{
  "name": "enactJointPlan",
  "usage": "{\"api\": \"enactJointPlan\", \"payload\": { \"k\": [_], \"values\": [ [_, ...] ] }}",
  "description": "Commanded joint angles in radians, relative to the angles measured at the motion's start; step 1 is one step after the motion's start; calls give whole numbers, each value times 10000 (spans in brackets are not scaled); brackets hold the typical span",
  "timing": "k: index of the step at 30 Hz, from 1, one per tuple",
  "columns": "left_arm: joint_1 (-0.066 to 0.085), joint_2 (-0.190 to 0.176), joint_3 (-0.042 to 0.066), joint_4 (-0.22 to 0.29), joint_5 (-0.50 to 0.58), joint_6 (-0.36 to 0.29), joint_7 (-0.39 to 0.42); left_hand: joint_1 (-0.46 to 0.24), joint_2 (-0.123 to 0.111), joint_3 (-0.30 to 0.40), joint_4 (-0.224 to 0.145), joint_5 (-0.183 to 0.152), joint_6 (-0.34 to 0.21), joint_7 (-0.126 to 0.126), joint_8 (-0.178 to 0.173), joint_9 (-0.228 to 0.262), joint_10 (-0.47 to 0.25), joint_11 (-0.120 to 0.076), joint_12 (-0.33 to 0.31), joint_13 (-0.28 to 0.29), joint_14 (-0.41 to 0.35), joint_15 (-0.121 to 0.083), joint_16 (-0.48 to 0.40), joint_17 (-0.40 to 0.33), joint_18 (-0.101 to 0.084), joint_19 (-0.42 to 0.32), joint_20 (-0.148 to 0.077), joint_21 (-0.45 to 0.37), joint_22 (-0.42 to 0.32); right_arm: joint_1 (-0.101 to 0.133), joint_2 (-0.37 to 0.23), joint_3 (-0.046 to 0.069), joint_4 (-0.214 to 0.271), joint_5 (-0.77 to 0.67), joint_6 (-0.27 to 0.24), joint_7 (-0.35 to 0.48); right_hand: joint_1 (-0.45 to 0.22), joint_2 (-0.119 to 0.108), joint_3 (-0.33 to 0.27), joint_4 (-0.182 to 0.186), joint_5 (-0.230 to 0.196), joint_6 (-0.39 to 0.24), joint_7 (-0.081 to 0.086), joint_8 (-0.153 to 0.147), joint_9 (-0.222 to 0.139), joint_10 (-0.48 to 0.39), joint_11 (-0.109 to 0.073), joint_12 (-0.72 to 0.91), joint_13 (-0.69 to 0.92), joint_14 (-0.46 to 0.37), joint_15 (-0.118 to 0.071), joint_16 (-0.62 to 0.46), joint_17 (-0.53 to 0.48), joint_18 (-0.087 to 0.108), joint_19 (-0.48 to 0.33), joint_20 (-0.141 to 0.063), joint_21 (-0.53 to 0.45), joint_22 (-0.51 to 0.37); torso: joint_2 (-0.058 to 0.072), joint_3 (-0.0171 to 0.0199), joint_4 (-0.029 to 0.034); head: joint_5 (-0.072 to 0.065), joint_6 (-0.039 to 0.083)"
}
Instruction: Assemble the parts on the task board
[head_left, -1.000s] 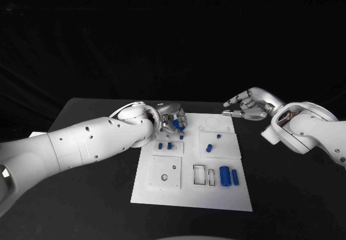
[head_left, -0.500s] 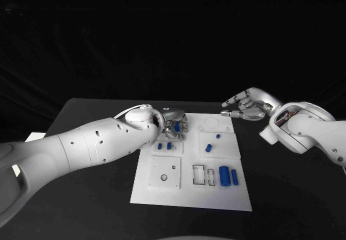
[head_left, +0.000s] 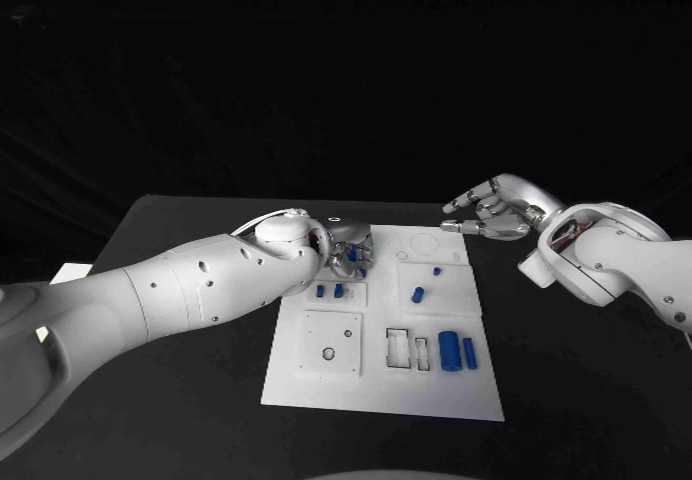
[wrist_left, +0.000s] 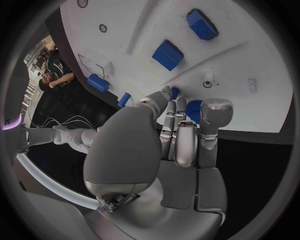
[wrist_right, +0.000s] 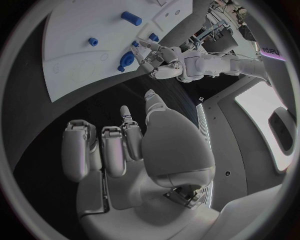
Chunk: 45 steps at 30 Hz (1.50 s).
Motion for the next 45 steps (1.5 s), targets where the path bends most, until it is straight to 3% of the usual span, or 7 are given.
{"api": "enactJointPlan", "payload": {
  "k": [1,20,31,40,45],
  "values": [
    [-18,62,2,-51,-154,240,38,-29,48,107,-26,9,81,19,-60,-35,118,0,-96,-35,419,-19,39,-27,-97,263,-10,69,38,-9,12,1,1,-29,163,34,-40,31,-33,-3,63,-55,-25,47,16,-59,11,-12,1150,732,9,-57,1320,143,-32,2,-68,-8,3,-4,-3,-12,1],
    [-120,262,6,-285,-162,532,-115,-222,205,441,-137,-15,505,-2,-95,-90,630,-46,-346,-27,424,-33,110,-42,-104,278,-15,128,128,-11,41,1,-6,-29,201,36,-47,71,-42,5,31,-46,-27,52,18,-48,10,9,1162,735,8,-53,1329,141,-27,0,-66,-1,1,1,5,-36,-31],
    [-196,260,11,-370,-209,-66,-93,-3,440,888,-602,-19,889,18,-121,-88,1322,-134,-573,20,445,-114,230,72,-122,291,-90,271,296,-11,38,1,6,-29,201,39,-47,71,-42,5,31,-46,-27,52,18,-48,10,9,1162,735,8,-53,1329,141,-27,0,-66,-1,-2,8,-2,-50,-16],
    [-202,-130,101,68,-14,-742,20,-180,365,1227,-913,-16,861,103,-389,-181,1432,-48,-1106,-6,435,-45,276,52,-146,284,-63,316,372,-11,30,1,16,-30,191,46,-47,71,-42,5,31,-46,-27,52,18,-48,10,9,1162,735,8,-53,1329,141,-27,0,-66,-1,-15,10,14,-71,46],
    [-191,-549,248,625,226,-977,15,-231,334,1291,-978,-14,858,124,-448,-201,1453,-30,-1217,-4,433,-29,286,47,-148,281,-53,326,389,-11,21,1,18,-29,190,49,-47,71,-42,5,31,-46,-27,52,18,-48,10,9,1162,735,8,-53,1329,141,-27,0,-66,-1,-17,7,23,-40,83]
  ]
}}
